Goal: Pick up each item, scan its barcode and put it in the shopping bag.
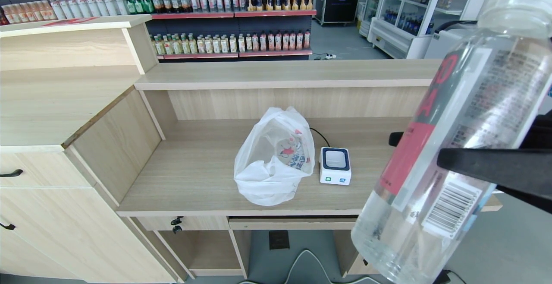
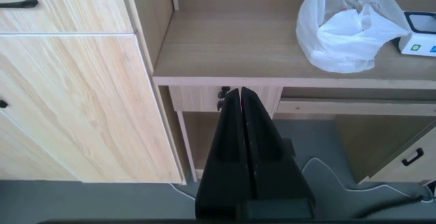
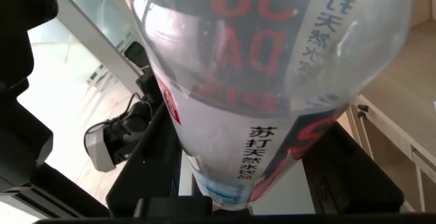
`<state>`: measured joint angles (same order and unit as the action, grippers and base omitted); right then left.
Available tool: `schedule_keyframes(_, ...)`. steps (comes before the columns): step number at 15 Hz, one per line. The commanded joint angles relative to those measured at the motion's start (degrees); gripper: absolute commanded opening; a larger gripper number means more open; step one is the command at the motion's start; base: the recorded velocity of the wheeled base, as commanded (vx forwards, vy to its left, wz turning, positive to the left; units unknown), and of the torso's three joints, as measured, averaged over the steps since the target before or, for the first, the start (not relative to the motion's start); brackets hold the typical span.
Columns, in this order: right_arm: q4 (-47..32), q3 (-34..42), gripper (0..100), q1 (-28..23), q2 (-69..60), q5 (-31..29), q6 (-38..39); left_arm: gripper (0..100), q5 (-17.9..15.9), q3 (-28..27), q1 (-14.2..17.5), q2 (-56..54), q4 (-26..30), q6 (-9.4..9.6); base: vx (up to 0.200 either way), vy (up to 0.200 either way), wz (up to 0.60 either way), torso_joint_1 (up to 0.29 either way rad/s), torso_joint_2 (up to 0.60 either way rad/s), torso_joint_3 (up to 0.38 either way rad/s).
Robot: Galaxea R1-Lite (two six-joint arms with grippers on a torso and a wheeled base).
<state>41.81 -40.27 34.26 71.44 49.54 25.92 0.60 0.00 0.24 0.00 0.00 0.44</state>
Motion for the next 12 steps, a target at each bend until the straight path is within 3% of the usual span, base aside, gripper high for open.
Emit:
schedule_keyframes(1, 0.02, 0.28, 0, -0.77, 0.37, -0.24, -0.60, 0, 0.02, 0.00, 0.02, 0.00, 0.00, 0.00, 0.000, 0.000, 0.00, 0.000, 0.00, 0.000)
schedule_keyframes(2, 0.02, 0.19, 0, -2.97, 1.95, -1.03, -2.98, 0, 0.02, 0.00, 0.02, 0.00, 0.00, 0.00, 0.000, 0.000, 0.00, 0.000, 0.00, 0.000)
schedule_keyframes(5, 0.73, 1.51, 0, -14.57, 9.42, -12.19, -18.01, 0, 0.02, 0.00, 0.02, 0.00, 0.00, 0.00, 0.000, 0.000, 0.00, 0.000, 0.00, 0.000)
schedule_keyframes(10, 3.71, 5.99, 0, -29.07, 12.94, -13.60, -31.28, 0, 0.02, 0.00, 0.02, 0.00, 0.00, 0.00, 0.000, 0.000, 0.00, 0.000, 0.00, 0.000)
schedule_keyframes(12, 4.86, 5.72, 0, -33.99, 15.31, -17.20, -34.27, 0, 0.02, 0.00, 0.02, 0.00, 0.00, 0.00, 0.000, 0.000, 0.00, 0.000, 0.00, 0.000)
